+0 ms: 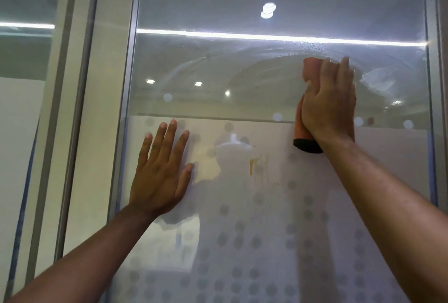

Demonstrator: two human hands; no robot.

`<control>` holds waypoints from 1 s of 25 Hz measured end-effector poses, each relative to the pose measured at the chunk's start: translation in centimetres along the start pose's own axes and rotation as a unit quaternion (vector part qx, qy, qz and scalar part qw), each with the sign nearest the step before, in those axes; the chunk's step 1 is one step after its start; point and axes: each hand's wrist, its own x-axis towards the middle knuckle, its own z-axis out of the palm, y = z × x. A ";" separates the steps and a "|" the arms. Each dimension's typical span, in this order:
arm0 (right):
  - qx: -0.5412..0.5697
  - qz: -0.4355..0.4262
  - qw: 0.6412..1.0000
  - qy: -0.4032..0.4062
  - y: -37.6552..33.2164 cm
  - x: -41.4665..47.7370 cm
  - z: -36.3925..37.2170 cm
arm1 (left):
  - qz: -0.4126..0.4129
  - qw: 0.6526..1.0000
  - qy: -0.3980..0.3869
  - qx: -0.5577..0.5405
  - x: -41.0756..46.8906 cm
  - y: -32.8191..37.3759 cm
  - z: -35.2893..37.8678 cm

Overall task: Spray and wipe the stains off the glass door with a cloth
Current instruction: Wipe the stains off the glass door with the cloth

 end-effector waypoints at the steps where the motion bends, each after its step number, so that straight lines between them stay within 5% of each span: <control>1: 0.012 0.007 1.000 -0.005 -1.1 0.1 0.2 | -0.002 1.000 -0.002 0.002 0.0 0.0 0.0; 7: 0.014 -0.206 0.976 -0.067 -8.4 -0.6 3.1 | 0.008 1.000 -0.001 0.005 -0.1 -0.4 0.6; 15: -0.043 -0.536 0.817 -0.208 -6.8 -4.4 2.9 | 0.001 0.999 0.021 -0.049 -0.3 -0.7 0.6; 17: -0.030 -0.508 0.843 -0.177 -5.2 -3.9 2.5 | 0.005 0.999 0.016 -0.041 -0.3 -0.7 0.5; 21: 0.023 -0.268 0.957 -0.105 -4.8 -1.2 1.7 | 0.005 0.999 0.014 -0.030 -0.3 -0.6 0.6; 25: 0.040 -0.212 0.972 -0.096 -7.9 -1.1 2.9 | 0.004 1.000 0.007 -0.026 -1.1 -0.9 0.6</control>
